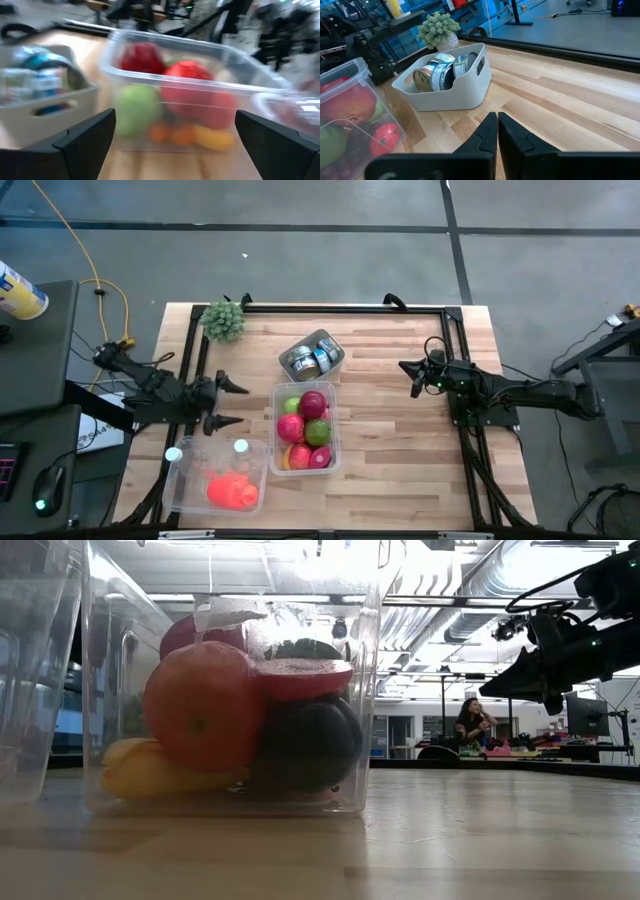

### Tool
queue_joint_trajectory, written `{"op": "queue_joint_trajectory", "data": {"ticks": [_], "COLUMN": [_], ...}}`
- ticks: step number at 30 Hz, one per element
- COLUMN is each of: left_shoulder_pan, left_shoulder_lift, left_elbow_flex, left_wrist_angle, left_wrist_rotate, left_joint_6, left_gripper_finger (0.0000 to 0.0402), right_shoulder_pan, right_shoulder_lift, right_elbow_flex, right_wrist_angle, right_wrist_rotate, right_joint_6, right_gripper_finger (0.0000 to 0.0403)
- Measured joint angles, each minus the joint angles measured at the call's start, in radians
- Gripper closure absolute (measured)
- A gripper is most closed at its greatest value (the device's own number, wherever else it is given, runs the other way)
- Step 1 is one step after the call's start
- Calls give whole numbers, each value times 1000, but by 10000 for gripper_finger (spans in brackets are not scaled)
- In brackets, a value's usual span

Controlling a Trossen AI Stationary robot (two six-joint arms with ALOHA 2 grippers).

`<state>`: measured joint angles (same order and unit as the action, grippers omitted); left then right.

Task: Pick & Place Food Item
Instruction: Return to Home Position

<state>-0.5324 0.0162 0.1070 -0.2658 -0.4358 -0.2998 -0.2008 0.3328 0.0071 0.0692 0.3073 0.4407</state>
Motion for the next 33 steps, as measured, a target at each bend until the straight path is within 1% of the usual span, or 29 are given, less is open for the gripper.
{"op": "queue_joint_trajectory", "data": {"ticks": [3,7,10,13,15,17,28,33], "left_shoulder_pan": [72,184,260,309,327,337,341,341], "left_shoulder_lift": [0,2,10,20,27,31,32,32], "left_elbow_flex": [0,-2,-2,-2,-2,-3,-10,-10], "left_wrist_angle": [0,-2,-17,-37,-38,-25,193,248], "left_wrist_rotate": [-1,-18,-22,-9,-4,-4,-4,-5], "left_joint_6": [65,67,23,-71,-112,-120,-119,-119], "left_gripper_finger": [3,3,3,3,3,3,3,3], "right_shoulder_pan": [0,0,0,0,0,0,0,0], "right_shoulder_lift": [0,0,0,0,0,0,0,0], "right_elbow_flex": [0,0,0,-1,-1,-1,-1,-1], "right_wrist_angle": [0,0,1,1,1,1,1,1], "right_wrist_rotate": [0,0,0,0,0,0,1,0], "right_joint_6": [0,0,0,0,0,0,0,0], "right_gripper_finger": [400,400,400,400,400,400,400,400]}}
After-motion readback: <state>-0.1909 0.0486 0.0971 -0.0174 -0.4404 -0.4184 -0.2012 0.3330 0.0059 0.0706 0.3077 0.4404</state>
